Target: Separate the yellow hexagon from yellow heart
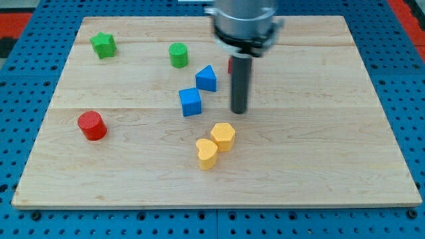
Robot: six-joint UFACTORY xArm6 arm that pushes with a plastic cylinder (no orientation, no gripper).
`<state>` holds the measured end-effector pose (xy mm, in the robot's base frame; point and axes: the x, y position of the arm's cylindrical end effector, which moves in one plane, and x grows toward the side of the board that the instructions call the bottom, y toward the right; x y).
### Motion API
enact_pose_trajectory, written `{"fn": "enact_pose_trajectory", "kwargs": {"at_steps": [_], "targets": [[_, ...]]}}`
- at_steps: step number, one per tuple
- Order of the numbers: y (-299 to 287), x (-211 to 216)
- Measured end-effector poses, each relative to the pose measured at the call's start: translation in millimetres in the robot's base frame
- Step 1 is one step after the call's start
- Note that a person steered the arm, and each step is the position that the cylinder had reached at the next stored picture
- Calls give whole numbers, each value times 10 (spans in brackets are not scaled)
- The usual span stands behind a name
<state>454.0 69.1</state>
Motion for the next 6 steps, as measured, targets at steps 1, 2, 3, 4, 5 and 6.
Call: {"fn": "enact_pose_trajectory", "kwargs": {"at_steps": [1,2,3,4,5,6], "targets": [[338,472],[288,827],[-255,832],[-572,773],[-850,720],[-866,706]]}}
